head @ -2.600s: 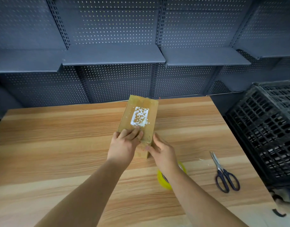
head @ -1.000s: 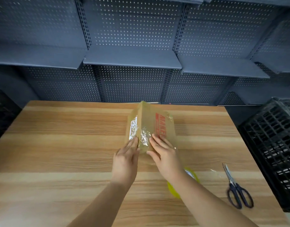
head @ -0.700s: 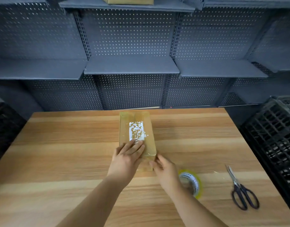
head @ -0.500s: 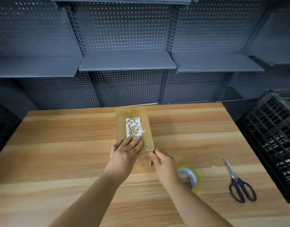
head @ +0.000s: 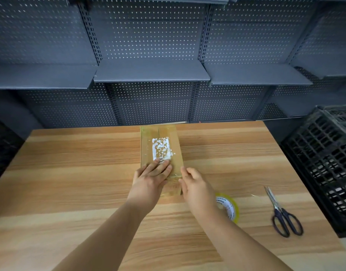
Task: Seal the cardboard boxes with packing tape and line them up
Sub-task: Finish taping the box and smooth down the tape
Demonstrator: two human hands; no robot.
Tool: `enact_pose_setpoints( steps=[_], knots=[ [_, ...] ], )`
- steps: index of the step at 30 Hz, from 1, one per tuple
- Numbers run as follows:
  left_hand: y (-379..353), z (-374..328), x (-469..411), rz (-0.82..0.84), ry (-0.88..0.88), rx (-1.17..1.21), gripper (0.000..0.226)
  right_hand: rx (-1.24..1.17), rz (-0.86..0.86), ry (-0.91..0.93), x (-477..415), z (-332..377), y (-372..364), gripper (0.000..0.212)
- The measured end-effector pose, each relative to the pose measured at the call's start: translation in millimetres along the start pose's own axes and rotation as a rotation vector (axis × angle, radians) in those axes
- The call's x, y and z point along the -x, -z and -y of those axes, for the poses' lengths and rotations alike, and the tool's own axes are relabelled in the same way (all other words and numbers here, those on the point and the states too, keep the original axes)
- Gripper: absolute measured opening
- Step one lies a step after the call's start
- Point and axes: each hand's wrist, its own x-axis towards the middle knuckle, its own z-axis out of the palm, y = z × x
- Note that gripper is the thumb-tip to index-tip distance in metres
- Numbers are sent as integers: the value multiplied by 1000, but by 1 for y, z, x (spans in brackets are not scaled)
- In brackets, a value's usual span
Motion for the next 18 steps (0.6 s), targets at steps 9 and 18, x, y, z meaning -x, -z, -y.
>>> enact_pose_setpoints(
  steps=[9, 18],
  knots=[
    [-1, 3, -3, -15, -44, -28, 41, -643, -100, -458, 8, 9, 3, 17],
    [4, 7, -1, 13, -25, 140, 45, -683, 220, -404, -7, 6, 16, 49]
  ],
)
